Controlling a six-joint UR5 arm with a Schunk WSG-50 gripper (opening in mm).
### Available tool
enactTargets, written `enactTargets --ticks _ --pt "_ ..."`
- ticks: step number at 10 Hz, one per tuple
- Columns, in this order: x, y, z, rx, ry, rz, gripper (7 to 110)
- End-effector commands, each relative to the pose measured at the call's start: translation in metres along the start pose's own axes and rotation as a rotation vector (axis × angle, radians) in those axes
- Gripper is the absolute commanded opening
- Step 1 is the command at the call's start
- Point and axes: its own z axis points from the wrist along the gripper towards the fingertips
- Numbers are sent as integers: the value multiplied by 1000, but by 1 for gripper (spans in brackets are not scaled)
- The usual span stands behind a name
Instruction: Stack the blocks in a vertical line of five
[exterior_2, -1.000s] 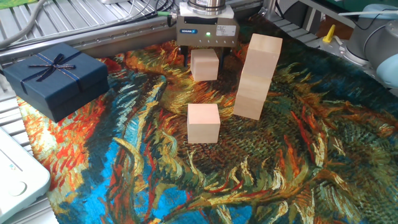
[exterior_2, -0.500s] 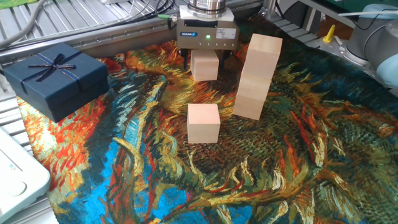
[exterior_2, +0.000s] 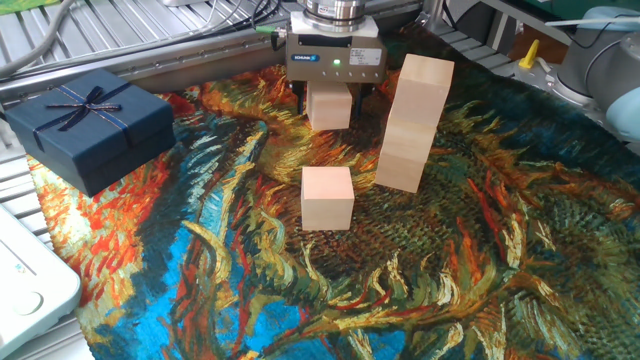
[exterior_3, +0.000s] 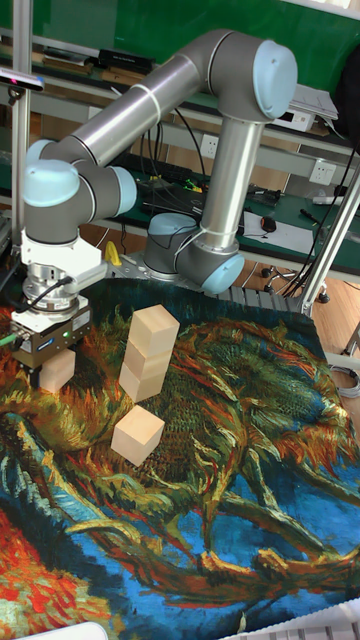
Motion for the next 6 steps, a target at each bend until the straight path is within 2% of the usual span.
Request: enactTargets --ticks 1,2,6 --pt "-1 0 -1 5 -5 17 88" --pt "-1 0 -2 4 -4 18 66" --pt "0 0 -2 6 0 24 66"
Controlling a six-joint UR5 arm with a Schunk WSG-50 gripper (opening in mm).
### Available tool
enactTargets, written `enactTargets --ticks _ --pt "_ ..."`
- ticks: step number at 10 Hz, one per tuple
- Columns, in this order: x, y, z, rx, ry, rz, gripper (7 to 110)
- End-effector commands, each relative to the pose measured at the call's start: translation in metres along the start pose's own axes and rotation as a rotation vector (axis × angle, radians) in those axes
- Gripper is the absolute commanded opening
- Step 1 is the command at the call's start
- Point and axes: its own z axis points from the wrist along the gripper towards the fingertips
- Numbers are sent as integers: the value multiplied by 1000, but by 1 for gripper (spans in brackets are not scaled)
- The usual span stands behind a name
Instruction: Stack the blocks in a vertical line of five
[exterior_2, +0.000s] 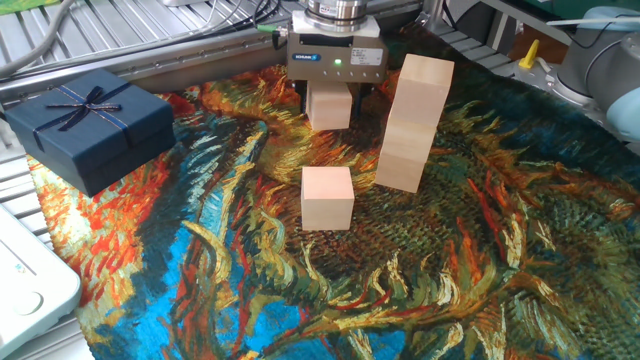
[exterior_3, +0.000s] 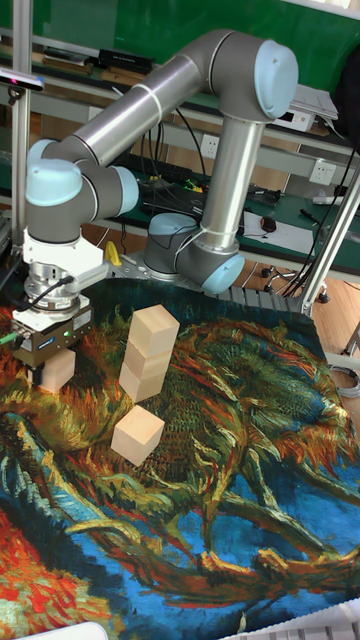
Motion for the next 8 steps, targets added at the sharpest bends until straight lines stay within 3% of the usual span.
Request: enactTargets --ticks 1,5,6,8 --pt "-1 -1 -2 3 -8 13 66" --pt "0 -1 -1 10 1 46 66" --pt "1 -1 -2 15 7 61 22" --pt "4 -2 -4 25 22 79 22"
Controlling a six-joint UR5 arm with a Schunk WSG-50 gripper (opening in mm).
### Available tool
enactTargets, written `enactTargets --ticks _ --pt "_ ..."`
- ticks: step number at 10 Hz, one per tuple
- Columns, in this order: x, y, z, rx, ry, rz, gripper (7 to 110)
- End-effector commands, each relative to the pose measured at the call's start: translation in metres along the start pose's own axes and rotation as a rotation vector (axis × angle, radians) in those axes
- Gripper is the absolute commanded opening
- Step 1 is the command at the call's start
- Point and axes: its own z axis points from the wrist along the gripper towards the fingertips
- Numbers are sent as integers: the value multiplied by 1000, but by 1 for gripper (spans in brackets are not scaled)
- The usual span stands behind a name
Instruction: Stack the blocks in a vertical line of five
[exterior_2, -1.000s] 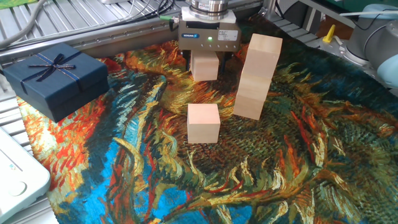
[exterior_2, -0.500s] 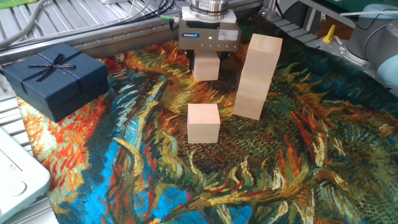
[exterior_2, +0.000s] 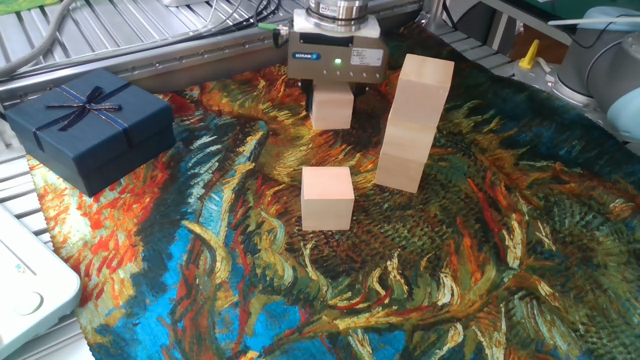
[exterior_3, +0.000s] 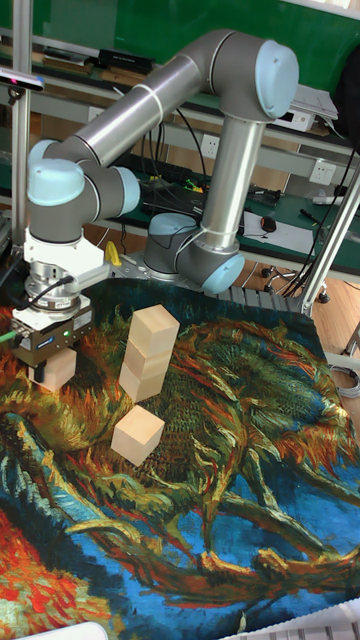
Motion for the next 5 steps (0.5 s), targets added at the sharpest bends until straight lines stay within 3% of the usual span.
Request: enactTargets --ticks 1,5 --pt "1 -2 -4 12 5 42 7" --pt "-7 1 -17 -1 -7 70 7"
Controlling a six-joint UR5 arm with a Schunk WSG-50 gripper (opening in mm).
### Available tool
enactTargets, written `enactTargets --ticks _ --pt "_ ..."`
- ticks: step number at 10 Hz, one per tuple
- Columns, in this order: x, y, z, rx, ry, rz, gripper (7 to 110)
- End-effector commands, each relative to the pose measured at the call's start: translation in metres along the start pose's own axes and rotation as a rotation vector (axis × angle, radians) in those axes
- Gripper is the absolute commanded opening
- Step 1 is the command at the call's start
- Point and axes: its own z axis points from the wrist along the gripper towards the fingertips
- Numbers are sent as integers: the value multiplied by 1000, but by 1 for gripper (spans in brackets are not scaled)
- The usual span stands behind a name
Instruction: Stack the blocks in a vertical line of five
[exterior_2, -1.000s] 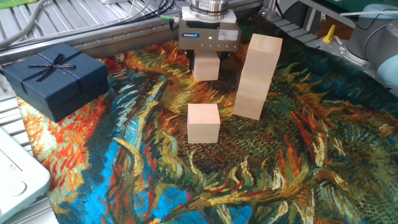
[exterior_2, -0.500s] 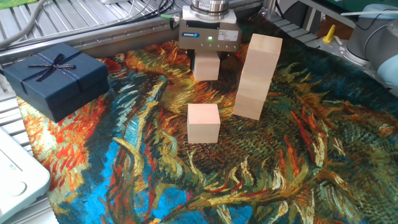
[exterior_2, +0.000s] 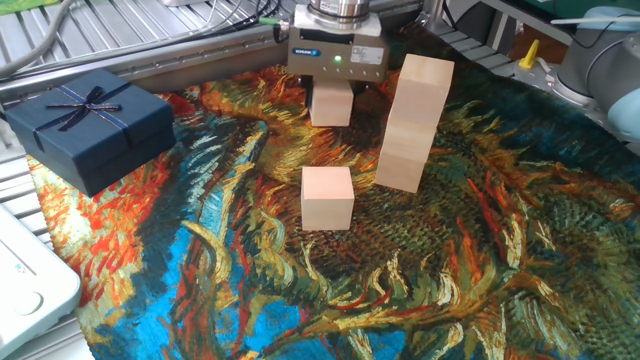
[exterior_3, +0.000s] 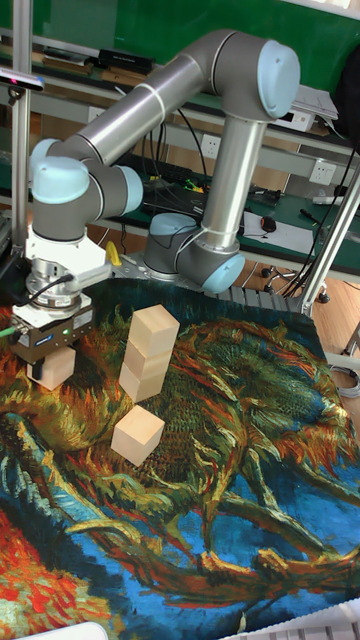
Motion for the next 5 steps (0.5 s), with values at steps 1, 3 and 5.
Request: enactTargets --ticks 1,3,5 --pt "-10 -1 -19 -14 -25 31 7" --pt "-15 -10 -56 -41 -22 41 7" --pt "-15 -18 -86 -42 -1 77 7"
